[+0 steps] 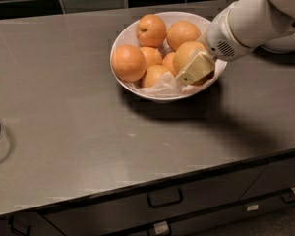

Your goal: Pick orange from white bowl

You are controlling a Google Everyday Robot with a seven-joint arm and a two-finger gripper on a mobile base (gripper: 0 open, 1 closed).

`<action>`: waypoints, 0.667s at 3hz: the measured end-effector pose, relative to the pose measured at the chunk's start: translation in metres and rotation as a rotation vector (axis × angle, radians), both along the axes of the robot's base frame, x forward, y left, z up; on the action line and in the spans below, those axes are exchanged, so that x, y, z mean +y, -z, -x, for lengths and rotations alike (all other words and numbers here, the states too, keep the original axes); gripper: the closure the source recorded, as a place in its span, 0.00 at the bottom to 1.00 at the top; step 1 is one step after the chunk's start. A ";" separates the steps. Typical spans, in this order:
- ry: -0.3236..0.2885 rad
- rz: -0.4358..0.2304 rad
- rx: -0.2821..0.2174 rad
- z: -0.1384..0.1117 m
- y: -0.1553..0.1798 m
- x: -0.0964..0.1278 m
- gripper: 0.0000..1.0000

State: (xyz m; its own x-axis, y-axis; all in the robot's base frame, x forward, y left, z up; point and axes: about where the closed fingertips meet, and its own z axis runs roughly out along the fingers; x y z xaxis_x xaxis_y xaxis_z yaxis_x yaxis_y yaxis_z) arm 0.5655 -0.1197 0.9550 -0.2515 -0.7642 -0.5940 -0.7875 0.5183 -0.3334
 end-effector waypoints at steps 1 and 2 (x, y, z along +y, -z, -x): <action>-0.002 -0.007 -0.041 0.001 -0.020 -0.001 1.00; -0.002 -0.006 -0.103 -0.002 -0.041 0.001 1.00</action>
Offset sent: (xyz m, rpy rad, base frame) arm 0.0076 -0.0010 0.0661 0.0066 -0.1764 -0.0040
